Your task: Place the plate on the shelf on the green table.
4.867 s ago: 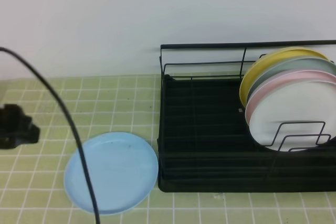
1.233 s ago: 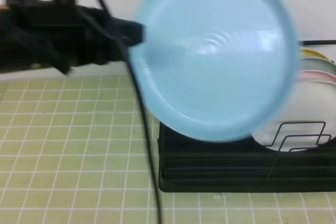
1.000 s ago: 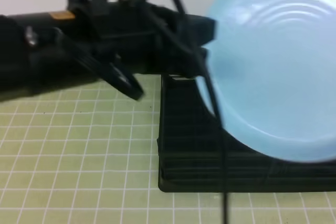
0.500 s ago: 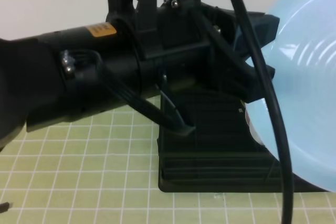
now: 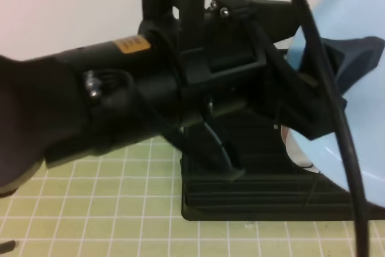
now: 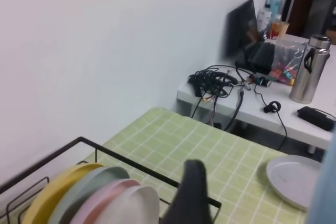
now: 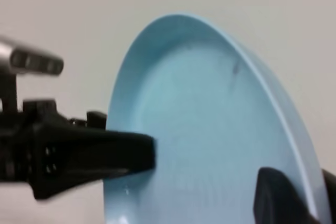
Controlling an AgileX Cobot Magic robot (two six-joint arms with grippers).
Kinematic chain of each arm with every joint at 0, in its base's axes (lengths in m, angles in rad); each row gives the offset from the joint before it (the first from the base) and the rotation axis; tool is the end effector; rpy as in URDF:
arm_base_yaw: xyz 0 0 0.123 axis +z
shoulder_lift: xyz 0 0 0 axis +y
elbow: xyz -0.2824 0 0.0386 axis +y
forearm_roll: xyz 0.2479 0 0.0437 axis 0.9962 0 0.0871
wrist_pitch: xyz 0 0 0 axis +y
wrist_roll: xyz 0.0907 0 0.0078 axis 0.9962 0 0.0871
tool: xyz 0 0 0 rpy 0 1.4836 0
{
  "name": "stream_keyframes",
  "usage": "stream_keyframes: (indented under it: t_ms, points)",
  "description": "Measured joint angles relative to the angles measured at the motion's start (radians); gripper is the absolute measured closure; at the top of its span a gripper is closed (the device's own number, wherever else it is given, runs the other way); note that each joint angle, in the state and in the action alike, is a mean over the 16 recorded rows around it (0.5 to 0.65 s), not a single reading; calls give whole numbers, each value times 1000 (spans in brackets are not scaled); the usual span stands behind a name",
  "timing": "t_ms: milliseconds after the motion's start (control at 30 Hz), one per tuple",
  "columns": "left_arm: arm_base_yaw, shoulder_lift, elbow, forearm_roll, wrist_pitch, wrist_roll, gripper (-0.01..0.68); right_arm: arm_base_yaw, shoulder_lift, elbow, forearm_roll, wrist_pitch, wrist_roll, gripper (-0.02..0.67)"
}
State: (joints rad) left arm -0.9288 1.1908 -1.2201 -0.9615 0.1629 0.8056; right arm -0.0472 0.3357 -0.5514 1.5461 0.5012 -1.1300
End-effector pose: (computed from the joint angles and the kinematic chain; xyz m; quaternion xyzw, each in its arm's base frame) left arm 0.1506 -0.2218 0.4525 0.3090 0.6271 -0.4063 0.5883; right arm 0.0574 0.0412 0.3710 -0.0615 0.6092 0.2868 0.7368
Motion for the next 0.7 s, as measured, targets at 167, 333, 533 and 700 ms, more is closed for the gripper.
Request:
stream_keyframes:
  t_ms: [167, 333, 533, 700]
  points:
    - [-3, -40, 0, 29, -12, 46, 86, 0, 14, -16, 12, -68, -142, 559]
    - [-3, -104, 0, 98, -6, 90, 155, 0, 64, -63, -25, -110, -284, 560]
    - [5, -194, 0, 241, 53, 83, 373, 0, 210, -192, -169, -48, -365, 560]
    - [38, -258, 0, 439, 173, -23, 558, 0, 393, -373, -373, 126, -388, 561]
